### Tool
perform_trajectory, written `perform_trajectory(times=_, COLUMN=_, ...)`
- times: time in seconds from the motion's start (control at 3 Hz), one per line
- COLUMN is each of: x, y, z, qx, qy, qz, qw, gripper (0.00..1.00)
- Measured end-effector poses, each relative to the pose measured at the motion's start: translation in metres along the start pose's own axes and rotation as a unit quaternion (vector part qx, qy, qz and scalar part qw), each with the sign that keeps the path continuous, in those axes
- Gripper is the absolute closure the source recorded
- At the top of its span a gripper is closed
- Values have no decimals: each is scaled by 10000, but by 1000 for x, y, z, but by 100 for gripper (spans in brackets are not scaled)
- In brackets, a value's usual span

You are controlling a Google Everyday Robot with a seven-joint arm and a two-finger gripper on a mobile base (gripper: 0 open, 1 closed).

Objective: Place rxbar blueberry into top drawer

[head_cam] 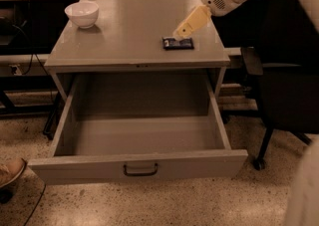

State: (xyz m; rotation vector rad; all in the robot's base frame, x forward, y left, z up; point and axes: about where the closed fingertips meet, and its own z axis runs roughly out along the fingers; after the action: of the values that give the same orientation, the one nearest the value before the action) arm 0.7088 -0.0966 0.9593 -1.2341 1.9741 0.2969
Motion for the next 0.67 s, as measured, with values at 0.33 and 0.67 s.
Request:
perform_trajectory(times=0.33, x=5, y=-19, z=39, qx=-151, qy=-139, qz=89, qw=9997, gripper=0)
perform_trajectory(times=0.67, x=13, y=-39, z=71, qx=-164, qy=-281, qz=229, qw=9992, gripper=0)
